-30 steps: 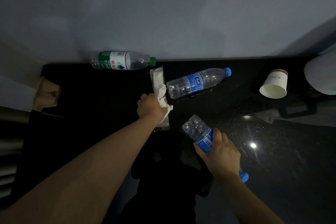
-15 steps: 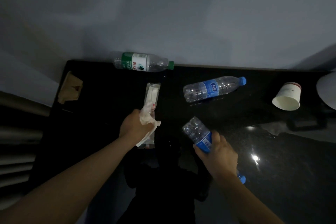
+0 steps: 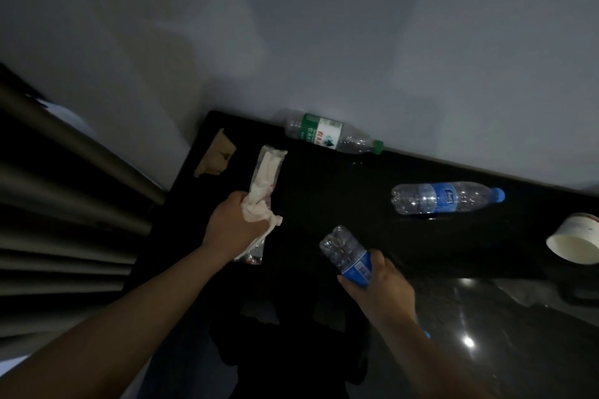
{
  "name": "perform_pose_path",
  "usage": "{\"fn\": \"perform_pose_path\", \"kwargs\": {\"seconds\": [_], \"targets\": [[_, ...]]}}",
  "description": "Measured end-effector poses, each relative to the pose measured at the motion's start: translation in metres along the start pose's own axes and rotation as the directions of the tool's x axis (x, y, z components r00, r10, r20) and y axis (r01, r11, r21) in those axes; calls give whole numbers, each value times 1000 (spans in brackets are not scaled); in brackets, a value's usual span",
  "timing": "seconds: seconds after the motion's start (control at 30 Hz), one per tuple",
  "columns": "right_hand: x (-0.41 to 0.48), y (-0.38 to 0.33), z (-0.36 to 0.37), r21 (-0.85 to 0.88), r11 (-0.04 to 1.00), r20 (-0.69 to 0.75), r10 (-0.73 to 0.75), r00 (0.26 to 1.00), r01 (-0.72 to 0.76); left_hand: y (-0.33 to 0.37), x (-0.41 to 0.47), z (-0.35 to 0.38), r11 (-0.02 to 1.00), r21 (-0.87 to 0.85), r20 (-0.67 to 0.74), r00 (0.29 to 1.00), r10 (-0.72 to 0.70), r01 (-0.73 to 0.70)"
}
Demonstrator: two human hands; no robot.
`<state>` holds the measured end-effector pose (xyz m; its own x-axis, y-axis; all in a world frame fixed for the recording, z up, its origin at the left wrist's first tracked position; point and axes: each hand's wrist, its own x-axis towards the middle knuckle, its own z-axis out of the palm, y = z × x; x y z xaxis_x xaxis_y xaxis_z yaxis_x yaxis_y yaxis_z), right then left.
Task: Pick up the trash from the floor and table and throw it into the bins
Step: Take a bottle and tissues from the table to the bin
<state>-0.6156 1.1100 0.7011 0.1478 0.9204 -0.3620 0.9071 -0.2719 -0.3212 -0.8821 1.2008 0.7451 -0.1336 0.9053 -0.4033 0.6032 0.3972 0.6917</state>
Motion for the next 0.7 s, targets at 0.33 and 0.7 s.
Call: {"fn": "perform_pose_path", "kwargs": {"seconds": [0.33,0.7], "targets": [[7,-50,4,27,1000,-21,5,1000,-5,10,65,-80,992,74,-173,978,116,-104],[-3,-68,-6,85,992,-45,94,995,-90,-2,88,-70,998,49,-78,996,-45,49]]}}
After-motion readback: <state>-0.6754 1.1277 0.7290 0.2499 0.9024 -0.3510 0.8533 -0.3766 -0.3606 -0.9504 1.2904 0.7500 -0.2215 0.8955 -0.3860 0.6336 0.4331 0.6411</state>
